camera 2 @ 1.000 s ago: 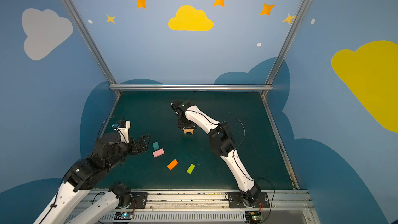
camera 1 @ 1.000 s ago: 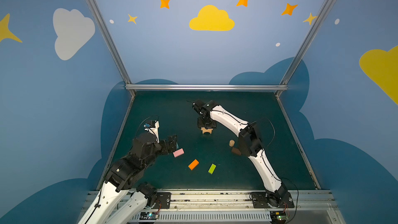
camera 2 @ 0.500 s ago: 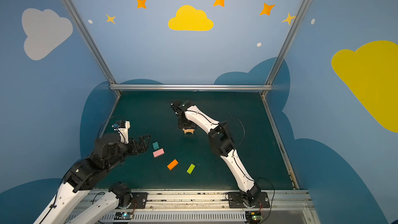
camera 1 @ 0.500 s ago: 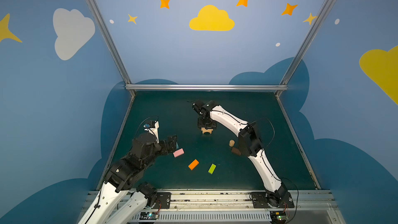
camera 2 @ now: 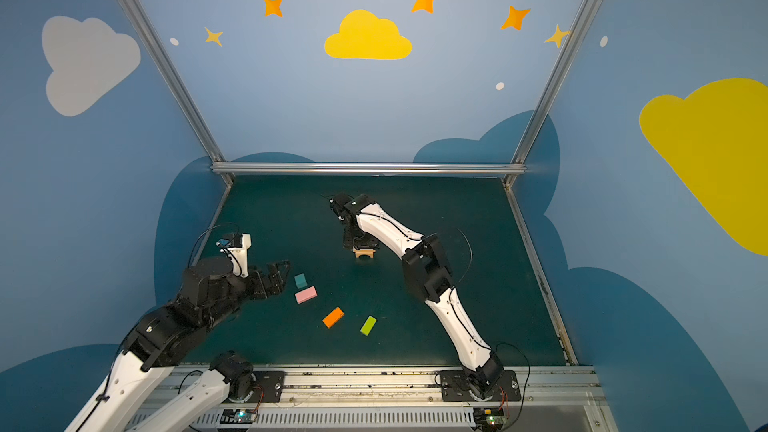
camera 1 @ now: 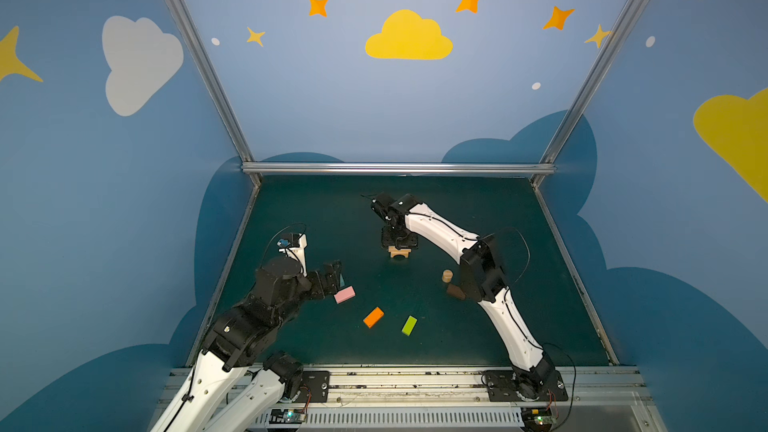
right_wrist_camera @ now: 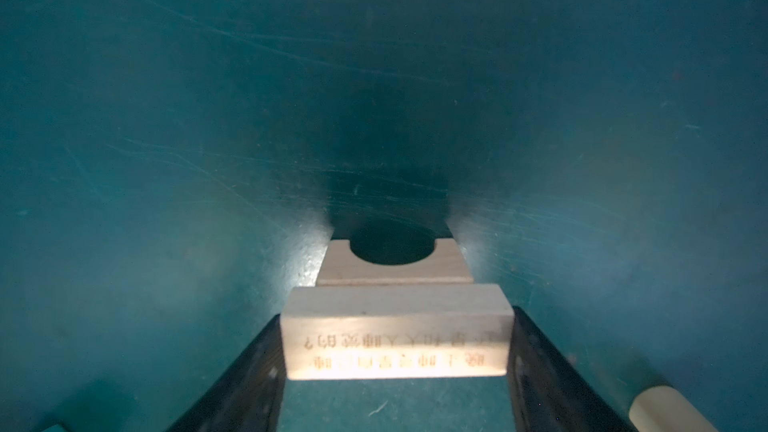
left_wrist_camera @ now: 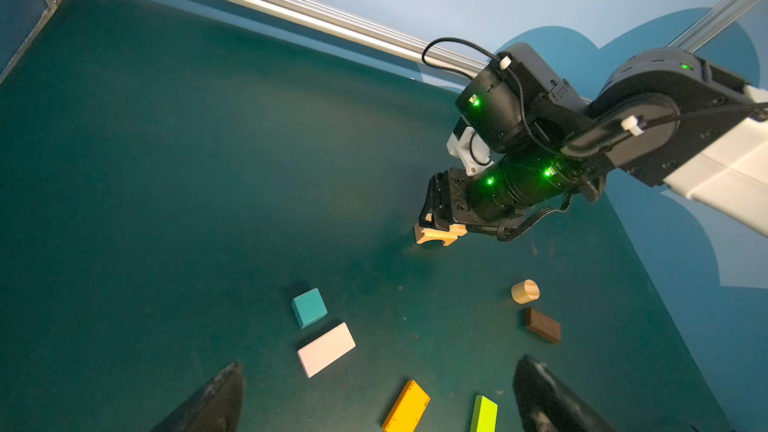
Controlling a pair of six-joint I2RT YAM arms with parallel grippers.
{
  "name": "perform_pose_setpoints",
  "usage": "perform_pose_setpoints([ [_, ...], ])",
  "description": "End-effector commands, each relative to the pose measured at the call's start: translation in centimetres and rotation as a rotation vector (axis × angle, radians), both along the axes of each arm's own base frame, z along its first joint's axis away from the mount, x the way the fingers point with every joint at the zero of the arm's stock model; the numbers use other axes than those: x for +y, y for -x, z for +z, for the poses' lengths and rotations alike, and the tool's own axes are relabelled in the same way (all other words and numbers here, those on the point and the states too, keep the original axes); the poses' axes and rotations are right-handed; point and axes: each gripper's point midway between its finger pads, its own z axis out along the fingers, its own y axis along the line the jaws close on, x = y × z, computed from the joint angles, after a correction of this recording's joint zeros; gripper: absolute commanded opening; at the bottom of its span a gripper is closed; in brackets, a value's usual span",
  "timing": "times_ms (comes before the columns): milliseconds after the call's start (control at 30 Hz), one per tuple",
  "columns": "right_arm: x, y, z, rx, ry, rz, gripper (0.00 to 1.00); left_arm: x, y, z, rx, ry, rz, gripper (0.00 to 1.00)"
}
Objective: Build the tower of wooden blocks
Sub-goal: 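Lower the cream block with the right gripper onto the arch block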
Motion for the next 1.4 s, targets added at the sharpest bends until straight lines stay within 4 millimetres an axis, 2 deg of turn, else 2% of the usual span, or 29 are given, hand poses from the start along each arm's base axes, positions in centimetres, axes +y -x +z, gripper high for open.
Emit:
perform_pose_setpoints([
  [0,0.08,0.50,-0.37,0.018,0.016,-0.002,0.67,0.14,0.20,-0.22,0.002,-0.008,-0.004,1.00],
  [1367,-0.45,0.45,-0.49,0.010,0.044,-0.016,0.70,0.24,0.34,-0.12,-0.005,-0.004,-0.003,1.00],
])
